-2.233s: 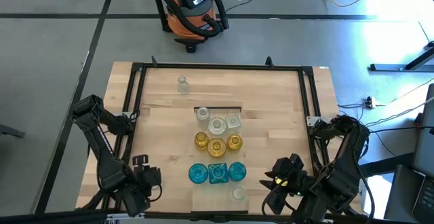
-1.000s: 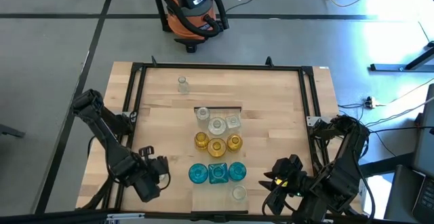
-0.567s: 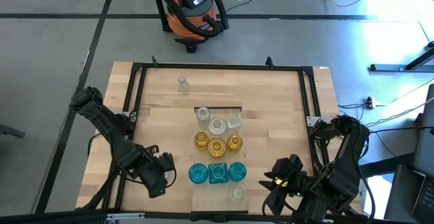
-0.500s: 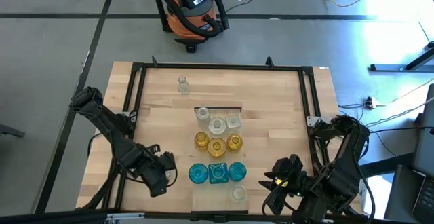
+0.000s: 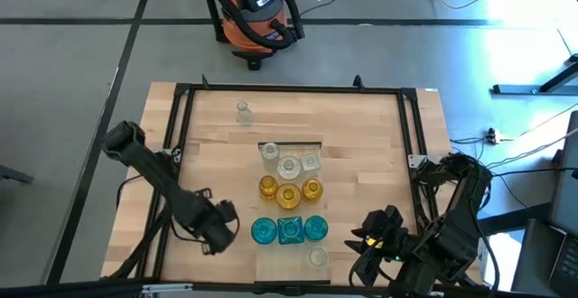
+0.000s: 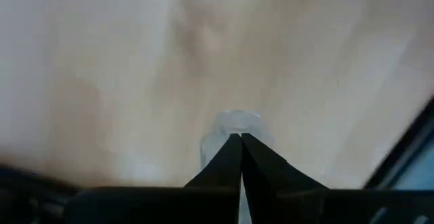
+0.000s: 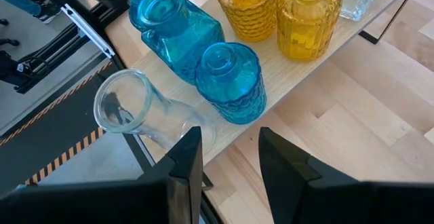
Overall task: Sort vases onto shelf
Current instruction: Put the transparent vase on the shelf aligned with the other transparent vase
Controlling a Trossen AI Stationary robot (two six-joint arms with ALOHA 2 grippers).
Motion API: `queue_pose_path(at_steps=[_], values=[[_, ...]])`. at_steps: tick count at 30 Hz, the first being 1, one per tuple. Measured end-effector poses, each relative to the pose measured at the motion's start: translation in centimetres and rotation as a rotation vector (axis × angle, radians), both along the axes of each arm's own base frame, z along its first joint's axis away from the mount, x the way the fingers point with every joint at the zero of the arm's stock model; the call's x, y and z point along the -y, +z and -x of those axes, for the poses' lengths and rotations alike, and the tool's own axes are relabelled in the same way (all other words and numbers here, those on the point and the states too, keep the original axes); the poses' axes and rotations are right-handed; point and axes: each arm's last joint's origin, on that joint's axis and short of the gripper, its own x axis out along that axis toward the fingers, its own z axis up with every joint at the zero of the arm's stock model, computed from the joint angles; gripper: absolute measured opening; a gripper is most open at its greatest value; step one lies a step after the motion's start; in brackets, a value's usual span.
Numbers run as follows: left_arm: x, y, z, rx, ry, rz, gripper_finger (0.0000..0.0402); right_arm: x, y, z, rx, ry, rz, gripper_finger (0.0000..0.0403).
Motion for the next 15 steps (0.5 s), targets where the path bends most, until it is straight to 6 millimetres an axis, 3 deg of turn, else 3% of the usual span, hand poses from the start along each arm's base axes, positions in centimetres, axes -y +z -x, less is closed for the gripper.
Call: queue_pose_path(at_steps=[7,15], values=[[0.2,0.3,1.0,-0.075,-0.01,-0.01,0.0001,0.0,0.0,0.0,0.013,-0.006,0.011,0.0108],[0.0,2.5,2.6,-0.07,-0.055,0.095,0.0001,0.0,0.0,-0.1,0.02,-0.01,0.015,0.0108]])
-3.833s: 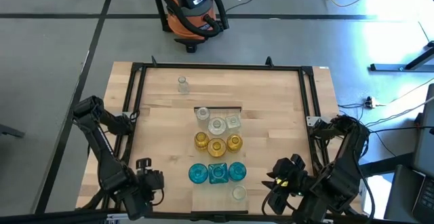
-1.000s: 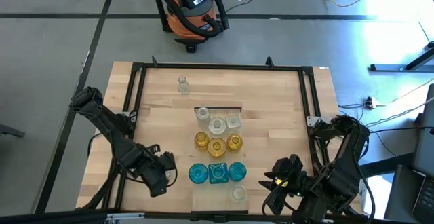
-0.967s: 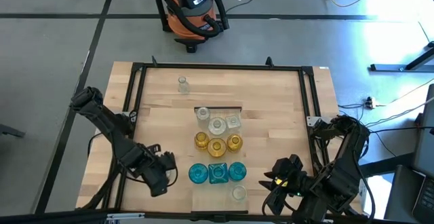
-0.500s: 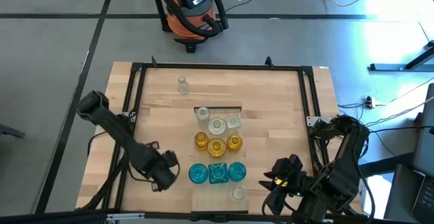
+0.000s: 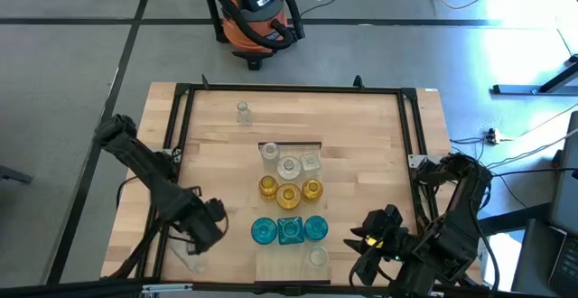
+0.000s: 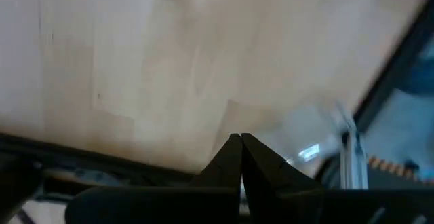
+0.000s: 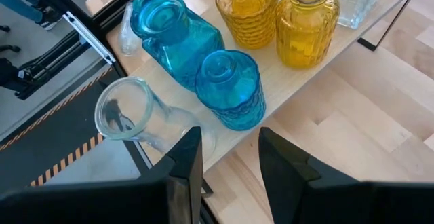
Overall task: Sort vases onto shelf
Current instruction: Put the transparent vase on the shelf aligned with the other transparent vase
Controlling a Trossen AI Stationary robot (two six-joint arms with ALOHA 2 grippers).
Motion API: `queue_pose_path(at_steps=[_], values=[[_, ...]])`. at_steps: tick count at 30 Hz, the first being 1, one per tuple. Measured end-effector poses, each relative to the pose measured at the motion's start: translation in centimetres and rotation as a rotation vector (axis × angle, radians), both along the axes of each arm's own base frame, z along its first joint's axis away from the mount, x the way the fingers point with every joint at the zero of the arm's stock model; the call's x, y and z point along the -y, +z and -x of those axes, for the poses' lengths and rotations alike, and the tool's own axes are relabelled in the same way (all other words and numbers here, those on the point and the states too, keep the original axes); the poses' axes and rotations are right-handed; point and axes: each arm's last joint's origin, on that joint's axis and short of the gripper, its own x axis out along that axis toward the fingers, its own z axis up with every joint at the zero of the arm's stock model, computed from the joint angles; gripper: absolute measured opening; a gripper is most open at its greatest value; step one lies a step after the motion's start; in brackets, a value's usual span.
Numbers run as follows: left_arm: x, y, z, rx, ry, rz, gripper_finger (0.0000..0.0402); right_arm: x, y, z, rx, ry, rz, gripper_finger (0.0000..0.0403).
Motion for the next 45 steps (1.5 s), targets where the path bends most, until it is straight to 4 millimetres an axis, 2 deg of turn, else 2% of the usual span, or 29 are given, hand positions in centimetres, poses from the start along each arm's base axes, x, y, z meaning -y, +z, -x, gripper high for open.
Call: queue_pose_path(at_steps=[6,9,12,16,20,23,27,32,38,42,45], values=[[1.5,2.7,4.5,0.085,-0.28,0.098,0.0,0.0,0.0,0.0,0.0,0.0,0.0,0.0108],[3.1,3.2,7.4,0.159,-0.441,0.104,0.0,-0.1,-0.2,-0.1,-0.001,-0.002,0.009,0.0108],[4.8,1.9,9.9,0.205,-0.545,0.124,0.0001,-0.3,-0.5,-0.3,-0.002,-0.004,0.017,0.0108],[6.7,-1.1,11.3,0.247,-0.516,0.192,0.0025,-0.4,-1.0,-0.4,0.007,-0.042,0.012,0.0108],[6.3,-2.7,11.0,0.22,-0.523,0.128,0.0084,-0.5,-1.5,-0.5,0.007,-0.089,-0.017,0.0108],[5.7,-3.2,10.3,0.244,-0.554,0.066,0.0137,-0.5,-1.6,-0.5,0.008,-0.109,-0.032,0.0108],[5.0,-4.2,9.7,0.25,-0.647,0.03,0.0204,-0.4,-1.6,-0.7,0.009,-0.116,-0.043,0.0108],[4.3,-5.7,9.1,0.251,-0.795,0.025,0.0264,-0.1,-1.6,-1.2,0.0,-0.132,-0.057,0.0108],[2.8,-6.2,6.8,0.3,-0.845,-0.052,0.0296,0.3,-1.6,-1.7,0.001,-0.146,-0.075,0.0108],[2.4,-7.4,5.6,0.31,-0.807,0.044,0.0298,0.3,-1.6,-1.7,0.001,-0.145,-0.076,0.0108],[2.4,-9.0,5.4,0.269,-0.801,0.116,0.0298,0.3,-1.6,-1.7,0.001,-0.159,-0.089,0.0108]])
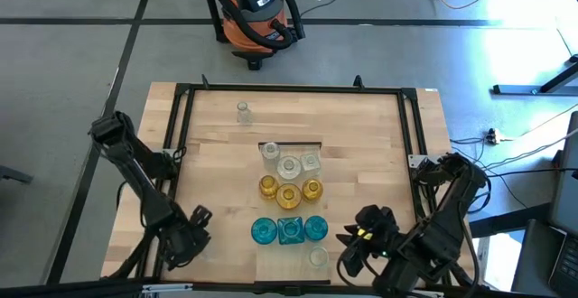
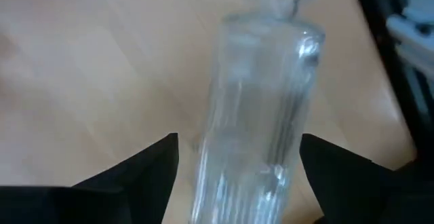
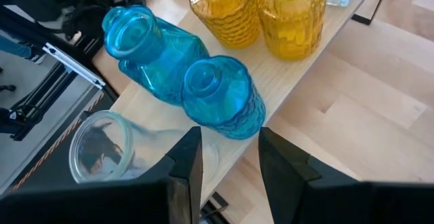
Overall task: Sort vases onto shelf
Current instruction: Put the transparent vase on the shelf aligned with the other transparent vase
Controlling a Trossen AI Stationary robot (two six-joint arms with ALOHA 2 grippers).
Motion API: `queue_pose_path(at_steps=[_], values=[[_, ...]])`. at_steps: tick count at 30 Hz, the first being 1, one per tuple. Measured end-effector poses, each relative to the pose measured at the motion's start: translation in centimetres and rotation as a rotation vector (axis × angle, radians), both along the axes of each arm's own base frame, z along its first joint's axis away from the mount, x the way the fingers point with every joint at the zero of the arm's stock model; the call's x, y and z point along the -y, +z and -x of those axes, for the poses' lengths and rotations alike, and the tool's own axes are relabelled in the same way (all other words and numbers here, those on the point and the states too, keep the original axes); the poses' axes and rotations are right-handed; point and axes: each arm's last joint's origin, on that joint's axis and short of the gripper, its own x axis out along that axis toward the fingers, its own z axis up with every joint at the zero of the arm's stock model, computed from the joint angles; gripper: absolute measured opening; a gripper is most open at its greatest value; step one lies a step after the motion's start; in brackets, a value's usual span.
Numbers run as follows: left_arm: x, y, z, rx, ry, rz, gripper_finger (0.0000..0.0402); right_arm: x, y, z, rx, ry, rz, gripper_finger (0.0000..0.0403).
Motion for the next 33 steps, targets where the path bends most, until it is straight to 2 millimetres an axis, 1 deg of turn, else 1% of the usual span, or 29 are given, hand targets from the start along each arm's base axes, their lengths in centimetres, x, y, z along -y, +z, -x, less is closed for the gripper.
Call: queue_pose_path(at_steps=[4,7,9,13,16,18,20,23,26,29,31,33], values=[[-0.1,-1.6,-0.5,-0.067,0.024,-0.021,0.0293,0.0,0.0,0.0,0.0,-0.005,-0.003,0.0108],[-0.2,-2.2,-1.0,-0.082,0.064,-0.037,0.0262,0.2,0.0,-0.1,-0.004,-0.01,-0.005,0.0108],[0.0,-2.3,-1.3,-0.072,0.086,-0.014,0.0234,0.3,0.0,-0.3,-0.007,-0.015,-0.008,0.0108],[1.0,-2.0,-2.1,-0.024,0.101,0.124,0.0234,0.5,0.0,-0.5,-0.014,-0.017,-0.011,0.0108],[1.5,-1.2,-2.9,0.011,0.199,0.199,0.0234,0.6,-0.1,-0.6,-0.02,-0.015,-0.01,0.0108],[1.7,-0.3,-3.2,0.062,0.267,0.235,0.0234,0.6,0.0,-0.6,-0.022,-0.014,-0.008,0.0108],[1.8,1.2,-3.7,0.139,0.344,0.305,0.0234,0.6,0.0,-0.6,-0.022,-0.012,-0.007,0.0108],[1.9,4.2,-3.9,0.283,0.453,0.447,0.0234,0.6,0.0,-0.6,-0.023,-0.008,-0.005,0.0108],[2.6,7.8,-3.6,0.514,0.534,0.628,0.0234,0.6,-0.1,-0.6,-0.034,0.013,0.003,0.0108],[3.8,10.6,-3.0,0.782,0.491,0.759,0.0234,0.6,-0.1,-0.5,-0.045,0.04,0.018,0.0108],[4.5,11.6,-2.8,0.945,0.448,0.782,0.0234,0.6,-0.1,-0.6,-0.047,0.054,0.035,0.0108],[4.6,12.3,-3.3,1.06,0.467,0.799,0.0234,0.8,0.0,-0.8,-0.046,0.076,0.059,0.0108]])
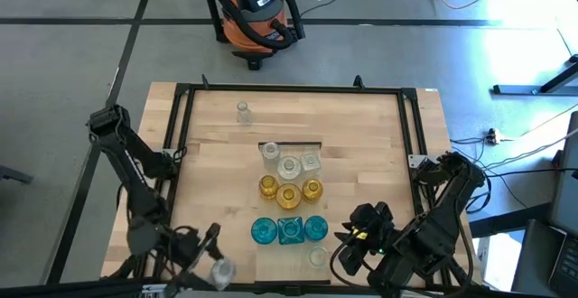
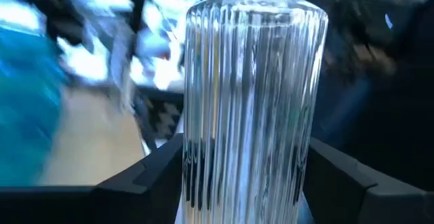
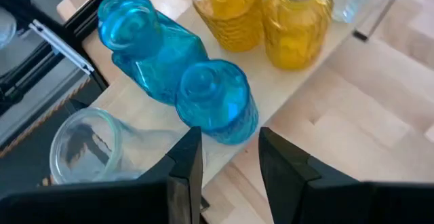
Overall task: Sort vases onto shelf
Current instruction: Put the transparent vase on the shelf aligned with the other transparent vase
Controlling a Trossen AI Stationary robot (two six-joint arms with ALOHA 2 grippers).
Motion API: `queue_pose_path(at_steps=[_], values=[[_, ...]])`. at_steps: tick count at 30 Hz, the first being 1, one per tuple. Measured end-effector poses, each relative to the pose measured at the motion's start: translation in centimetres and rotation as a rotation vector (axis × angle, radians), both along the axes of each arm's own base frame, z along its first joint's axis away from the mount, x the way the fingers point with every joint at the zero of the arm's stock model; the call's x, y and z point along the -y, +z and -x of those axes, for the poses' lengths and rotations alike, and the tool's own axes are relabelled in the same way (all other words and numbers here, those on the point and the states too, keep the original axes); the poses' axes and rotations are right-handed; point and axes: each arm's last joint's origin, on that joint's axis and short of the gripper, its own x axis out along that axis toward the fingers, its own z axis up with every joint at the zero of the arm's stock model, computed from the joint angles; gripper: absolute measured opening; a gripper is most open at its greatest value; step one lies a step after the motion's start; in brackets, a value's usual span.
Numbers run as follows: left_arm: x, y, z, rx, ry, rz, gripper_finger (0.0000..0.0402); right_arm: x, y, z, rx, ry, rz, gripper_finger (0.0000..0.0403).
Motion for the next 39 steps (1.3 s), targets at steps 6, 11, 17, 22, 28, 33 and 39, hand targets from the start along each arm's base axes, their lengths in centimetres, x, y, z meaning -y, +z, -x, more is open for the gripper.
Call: queue_pose_path(at_steps=[6,11,17,22,28,33,39], values=[[-0.6,1.3,-2.9,0.137,0.132,-0.058,0.0234,-0.3,0.5,-1.1,0.087,0.118,0.093,0.0108],[0.2,1.3,-6.8,0.163,0.146,-0.158,0.0234,-1.0,1.7,-2.0,0.26,0.178,0.246,0.0108],[1.0,1.8,-8.8,0.178,0.347,-0.266,0.0234,-2.1,3.4,-3.6,0.386,0.404,0.333,0.0108],[0.8,2.3,-10.1,0.175,0.408,-0.296,0.0234,-2.0,5.1,-5.2,0.524,0.509,0.381,0.0108],[0.5,2.3,-10.3,0.167,0.416,-0.297,0.0234,-0.5,5.7,-7.1,0.575,0.59,0.357,0.0137],[0.5,2.2,-10.4,0.159,0.415,-0.286,0.0234,0.3,5.5,-8.4,0.592,0.665,0.323,0.0174],[0.1,2.1,-10.7,0.145,0.427,-0.272,0.0234,0.8,5.6,-9.2,0.617,0.696,0.343,0.0189]])
